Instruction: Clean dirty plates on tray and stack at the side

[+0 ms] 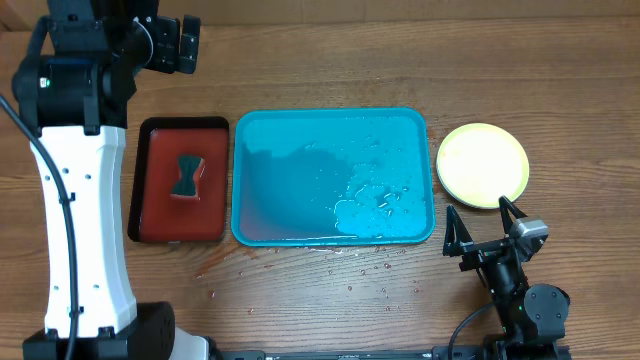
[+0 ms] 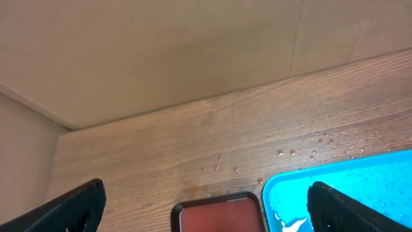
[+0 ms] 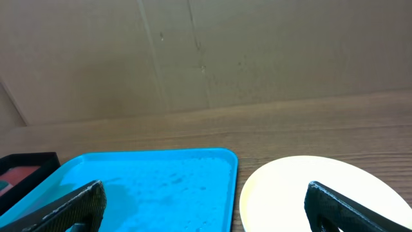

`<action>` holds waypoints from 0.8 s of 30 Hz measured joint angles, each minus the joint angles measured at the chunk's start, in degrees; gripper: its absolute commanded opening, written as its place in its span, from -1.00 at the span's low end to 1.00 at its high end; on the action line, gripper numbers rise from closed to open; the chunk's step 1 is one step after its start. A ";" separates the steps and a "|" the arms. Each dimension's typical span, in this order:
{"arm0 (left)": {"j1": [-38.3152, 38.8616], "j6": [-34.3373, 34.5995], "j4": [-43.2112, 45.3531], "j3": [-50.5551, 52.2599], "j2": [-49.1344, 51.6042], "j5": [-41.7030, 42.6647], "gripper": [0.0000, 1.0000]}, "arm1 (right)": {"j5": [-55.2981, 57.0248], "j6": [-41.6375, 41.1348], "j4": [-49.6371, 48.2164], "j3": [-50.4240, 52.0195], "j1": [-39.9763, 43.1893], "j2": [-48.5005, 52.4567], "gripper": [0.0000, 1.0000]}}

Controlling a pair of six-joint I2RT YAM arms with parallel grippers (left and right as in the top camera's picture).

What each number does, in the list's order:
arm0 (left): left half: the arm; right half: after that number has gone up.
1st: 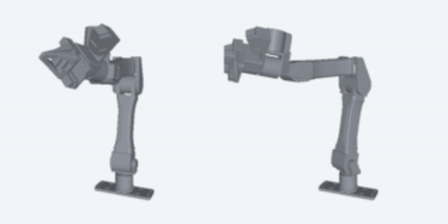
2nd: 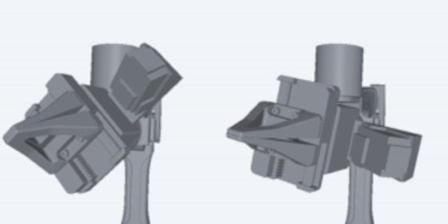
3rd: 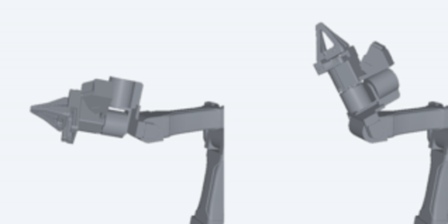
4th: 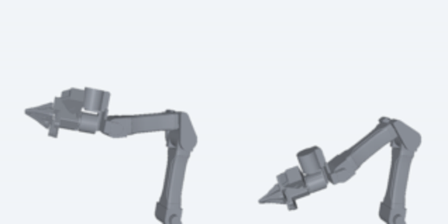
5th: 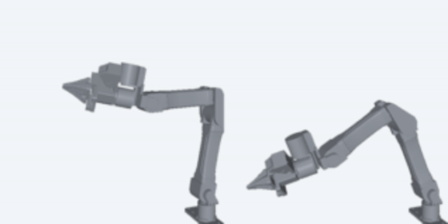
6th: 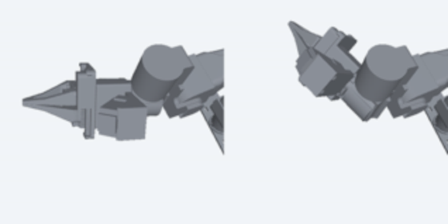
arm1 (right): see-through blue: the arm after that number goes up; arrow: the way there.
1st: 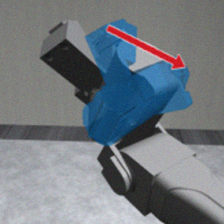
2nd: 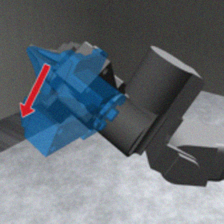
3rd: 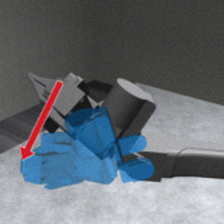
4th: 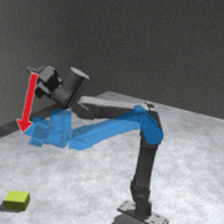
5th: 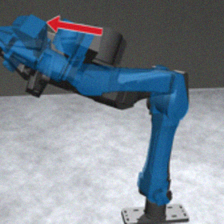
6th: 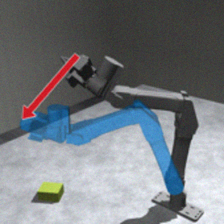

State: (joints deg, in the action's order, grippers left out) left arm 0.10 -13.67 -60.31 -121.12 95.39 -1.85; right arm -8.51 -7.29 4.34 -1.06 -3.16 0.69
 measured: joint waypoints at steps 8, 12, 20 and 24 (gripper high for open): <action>1.05 -0.02 -0.28 4.66 -14.78 -1.68 0.99 | 0.00 0.00 -0.04 0.00 0.00 0.00 1.00; 1.05 0.00 10.51 16.65 -26.56 -1.86 1.00 | 0.04 0.02 -0.04 0.00 0.00 0.00 1.00; 1.05 0.00 36.61 55.74 -46.56 0.63 1.00 | 0.02 -0.02 -0.04 0.00 -0.04 0.00 1.00; 1.05 0.22 45.35 74.42 -58.49 1.88 0.99 | 0.00 0.00 -0.02 0.00 -0.07 -0.02 1.00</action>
State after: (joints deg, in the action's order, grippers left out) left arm 1.15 -13.45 -14.96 -46.70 36.91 0.03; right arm -8.51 -7.29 4.32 -1.06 -3.22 0.67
